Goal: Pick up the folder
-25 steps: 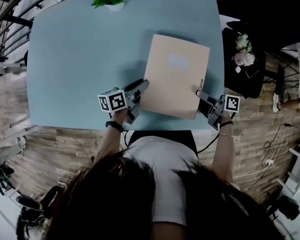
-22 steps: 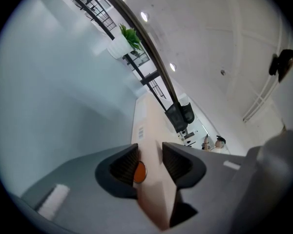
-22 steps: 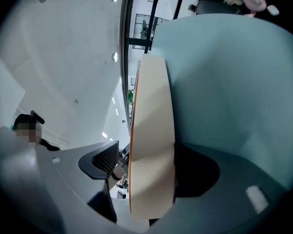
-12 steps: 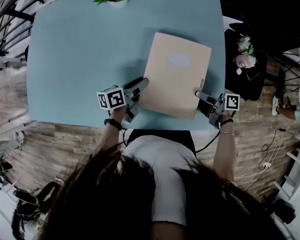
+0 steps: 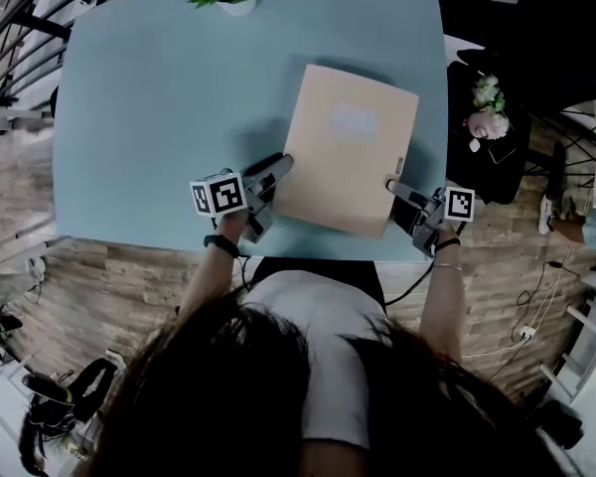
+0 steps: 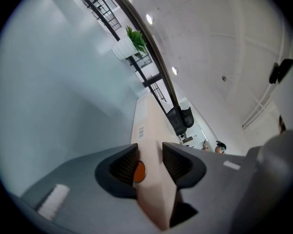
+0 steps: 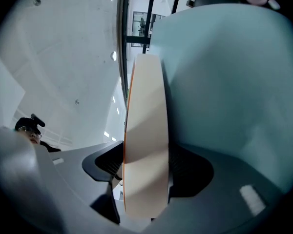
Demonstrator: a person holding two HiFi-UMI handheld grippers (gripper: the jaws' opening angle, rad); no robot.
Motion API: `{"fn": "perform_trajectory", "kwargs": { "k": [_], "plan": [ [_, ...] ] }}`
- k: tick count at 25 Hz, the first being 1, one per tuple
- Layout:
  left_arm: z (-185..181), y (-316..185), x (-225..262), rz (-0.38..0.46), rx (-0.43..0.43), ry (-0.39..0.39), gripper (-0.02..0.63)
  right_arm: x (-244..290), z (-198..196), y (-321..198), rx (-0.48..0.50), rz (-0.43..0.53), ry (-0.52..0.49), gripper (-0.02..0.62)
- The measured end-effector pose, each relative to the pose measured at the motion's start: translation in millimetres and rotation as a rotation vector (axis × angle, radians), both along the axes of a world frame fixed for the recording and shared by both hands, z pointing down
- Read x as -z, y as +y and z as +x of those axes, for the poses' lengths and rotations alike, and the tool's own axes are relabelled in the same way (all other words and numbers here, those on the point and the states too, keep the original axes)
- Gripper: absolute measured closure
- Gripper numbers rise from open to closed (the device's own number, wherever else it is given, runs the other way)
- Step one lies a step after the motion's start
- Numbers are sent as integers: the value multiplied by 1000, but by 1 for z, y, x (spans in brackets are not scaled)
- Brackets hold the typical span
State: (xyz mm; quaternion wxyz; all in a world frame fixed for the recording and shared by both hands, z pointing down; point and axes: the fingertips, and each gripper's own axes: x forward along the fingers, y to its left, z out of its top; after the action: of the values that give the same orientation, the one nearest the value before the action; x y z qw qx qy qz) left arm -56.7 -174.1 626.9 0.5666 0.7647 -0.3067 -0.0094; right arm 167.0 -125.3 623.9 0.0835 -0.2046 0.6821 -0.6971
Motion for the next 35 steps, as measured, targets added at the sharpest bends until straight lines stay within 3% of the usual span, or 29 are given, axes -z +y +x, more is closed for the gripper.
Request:
{"fn": "perform_trajectory", "kwargs": {
  "k": [5,9,19,28,35],
  "plan": [
    [3,-1,1,-10,-1,16,396,15,-63,1,135,20,-140,301],
    [1,-2,0,-9,14,24,396,14,-65,-6,88,22,-130,296],
    [-1,-2,4,22,36,36,388,14,-65,-4,99,76,-74,299],
    [-11,-6,37,159,49,-23,390,47,-68,-8,116,182,-25,301],
    [-5,-14,95,344,21,-90,390,100,-67,-13,138,373,90,301]
  ]
}}
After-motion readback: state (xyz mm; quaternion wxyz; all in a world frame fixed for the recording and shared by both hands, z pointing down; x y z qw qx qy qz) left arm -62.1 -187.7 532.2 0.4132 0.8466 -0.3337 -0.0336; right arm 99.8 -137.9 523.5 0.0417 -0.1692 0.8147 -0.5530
